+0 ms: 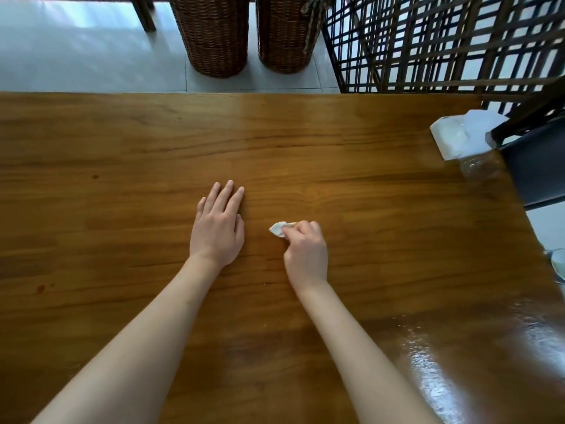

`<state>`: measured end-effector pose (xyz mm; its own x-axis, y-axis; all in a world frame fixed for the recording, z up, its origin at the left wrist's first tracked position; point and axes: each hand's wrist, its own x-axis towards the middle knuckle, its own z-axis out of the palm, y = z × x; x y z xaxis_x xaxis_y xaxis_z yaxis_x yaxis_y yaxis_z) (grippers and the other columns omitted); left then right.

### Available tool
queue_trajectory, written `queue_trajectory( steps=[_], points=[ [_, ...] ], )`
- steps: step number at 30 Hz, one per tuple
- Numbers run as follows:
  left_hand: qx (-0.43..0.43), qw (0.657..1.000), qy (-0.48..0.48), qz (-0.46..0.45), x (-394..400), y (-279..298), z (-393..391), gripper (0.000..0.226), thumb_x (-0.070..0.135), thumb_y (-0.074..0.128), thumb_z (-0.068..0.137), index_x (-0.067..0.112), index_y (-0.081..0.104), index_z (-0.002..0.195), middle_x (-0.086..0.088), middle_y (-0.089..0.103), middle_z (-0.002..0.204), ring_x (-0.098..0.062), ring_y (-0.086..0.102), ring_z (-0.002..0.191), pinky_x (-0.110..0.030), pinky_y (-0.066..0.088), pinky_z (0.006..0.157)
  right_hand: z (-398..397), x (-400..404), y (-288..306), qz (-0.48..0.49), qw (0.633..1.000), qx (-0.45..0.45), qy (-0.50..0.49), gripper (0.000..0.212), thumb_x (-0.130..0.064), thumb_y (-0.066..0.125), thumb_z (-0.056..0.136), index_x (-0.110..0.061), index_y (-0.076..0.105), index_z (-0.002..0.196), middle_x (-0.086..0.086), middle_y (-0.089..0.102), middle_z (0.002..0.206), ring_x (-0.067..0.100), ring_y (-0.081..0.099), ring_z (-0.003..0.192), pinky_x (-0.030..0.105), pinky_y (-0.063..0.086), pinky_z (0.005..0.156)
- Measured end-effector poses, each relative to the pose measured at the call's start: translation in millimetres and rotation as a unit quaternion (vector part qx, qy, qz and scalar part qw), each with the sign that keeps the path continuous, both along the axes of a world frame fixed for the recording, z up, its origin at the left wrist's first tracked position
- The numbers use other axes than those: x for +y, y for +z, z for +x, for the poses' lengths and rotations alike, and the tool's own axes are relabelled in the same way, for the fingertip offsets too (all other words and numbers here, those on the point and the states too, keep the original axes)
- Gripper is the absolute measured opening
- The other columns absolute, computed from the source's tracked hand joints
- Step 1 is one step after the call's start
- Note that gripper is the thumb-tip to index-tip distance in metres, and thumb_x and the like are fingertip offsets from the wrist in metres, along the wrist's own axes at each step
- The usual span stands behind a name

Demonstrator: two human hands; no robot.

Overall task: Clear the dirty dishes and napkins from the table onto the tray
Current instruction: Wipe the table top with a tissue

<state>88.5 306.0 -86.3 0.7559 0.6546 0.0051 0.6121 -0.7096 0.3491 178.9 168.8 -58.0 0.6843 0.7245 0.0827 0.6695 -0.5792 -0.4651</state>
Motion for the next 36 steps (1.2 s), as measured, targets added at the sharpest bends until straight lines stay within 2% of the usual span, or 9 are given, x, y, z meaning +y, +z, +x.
queue_trajectory(
  steps=[4,9,15,17,21,26,29,33,36],
  points=[
    [-0.029,1.000,0.005,-0.006,-1.6,12.6,-11.6,0.049,0.014,0.044,0.093,0.017,0.038,0.142,-0.008,0.031,0.151,-0.026,0.018,0.142,-0.040,0.010,0.113,18.5,-0.9,18.9,0.036,0.994,0.085,-0.064,0.024,0.005,0.055,0.085,-0.002,0.071,0.101,0.014,0.065,0.089,0.026,0.058,0.087,0.027,0.042,0.075],
    [-0.017,0.995,0.094,-0.004,5.9,17.6,-86.2,0.050,0.015,0.048,0.092,0.014,0.040,0.141,-0.011,0.032,0.150,-0.028,0.020,0.141,-0.047,0.016,0.113,43.0,18.0,25.2,0.026,0.980,0.065,-0.187,0.026,-0.008,0.051,0.093,-0.008,0.068,0.113,0.007,0.067,0.107,0.022,0.058,0.101,0.021,0.038,0.074],
    [0.019,0.988,0.151,-0.025,6.9,9.7,-127.6,0.052,0.019,0.048,0.092,0.011,0.037,0.142,-0.010,0.032,0.150,-0.025,0.020,0.142,-0.045,0.017,0.114,42.7,74.4,10.1,-0.017,0.956,0.097,-0.276,0.023,-0.005,0.056,0.091,-0.004,0.066,0.112,0.010,0.066,0.111,0.023,0.062,0.103,0.028,0.050,0.078],
    [0.015,0.988,0.154,-0.025,7.7,7.5,-128.0,0.051,0.020,0.047,0.092,0.011,0.038,0.142,-0.009,0.033,0.150,-0.025,0.021,0.141,-0.044,0.017,0.114,34.0,93.0,7.4,-0.027,0.966,0.100,-0.239,0.022,-0.006,0.056,0.091,-0.005,0.066,0.111,0.010,0.065,0.110,0.023,0.061,0.101,0.026,0.048,0.078],
    [0.005,0.987,0.161,-0.020,8.5,5.4,-127.3,0.049,0.020,0.048,0.092,0.012,0.041,0.140,-0.009,0.036,0.148,-0.026,0.025,0.140,-0.043,0.018,0.112,-10.9,130.1,1.2,-0.011,0.995,0.093,-0.034,0.031,0.002,0.050,0.089,-0.009,0.067,0.114,0.010,0.065,0.108,0.025,0.057,0.104,0.028,0.043,0.084],
    [-0.002,0.987,0.160,-0.018,9.1,5.2,-127.3,0.048,0.019,0.047,0.092,0.012,0.042,0.139,-0.009,0.038,0.147,-0.026,0.027,0.139,-0.042,0.019,0.112,-58.7,91.8,-5.0,-0.010,0.987,0.027,0.157,0.034,0.009,0.047,0.086,-0.009,0.070,0.103,0.009,0.061,0.088,0.024,0.053,0.089,0.027,0.042,0.069],
    [-0.001,0.987,0.162,-0.024,8.3,6.7,-128.0,0.048,0.020,0.046,0.092,0.013,0.041,0.140,-0.008,0.037,0.148,-0.025,0.025,0.140,-0.040,0.016,0.112,-26.8,78.2,-7.9,-0.036,0.995,0.006,0.093,0.032,0.005,0.046,0.089,-0.010,0.069,0.107,0.010,0.057,0.087,0.023,0.052,0.087,0.029,0.045,0.067],
    [0.003,0.987,0.161,-0.026,8.9,6.8,-128.1,0.049,0.020,0.046,0.093,0.014,0.040,0.141,-0.007,0.035,0.149,-0.024,0.024,0.141,-0.039,0.016,0.113,-3.9,132.0,-5.0,-0.031,0.996,0.056,-0.065,0.025,-0.003,0.053,0.092,-0.008,0.067,0.112,0.012,0.062,0.105,0.024,0.056,0.100,0.029,0.050,0.082],
    [0.001,0.986,0.164,-0.021,9.5,7.4,-127.4,0.049,0.020,0.047,0.092,0.014,0.041,0.140,-0.008,0.038,0.147,-0.025,0.026,0.140,-0.040,0.017,0.112,-30.2,157.3,-3.4,-0.034,0.998,0.060,0.014,0.031,0.005,0.048,0.088,-0.005,0.067,0.111,0.012,0.057,0.101,0.027,0.054,0.101,0.028,0.044,0.080]
  ],
)
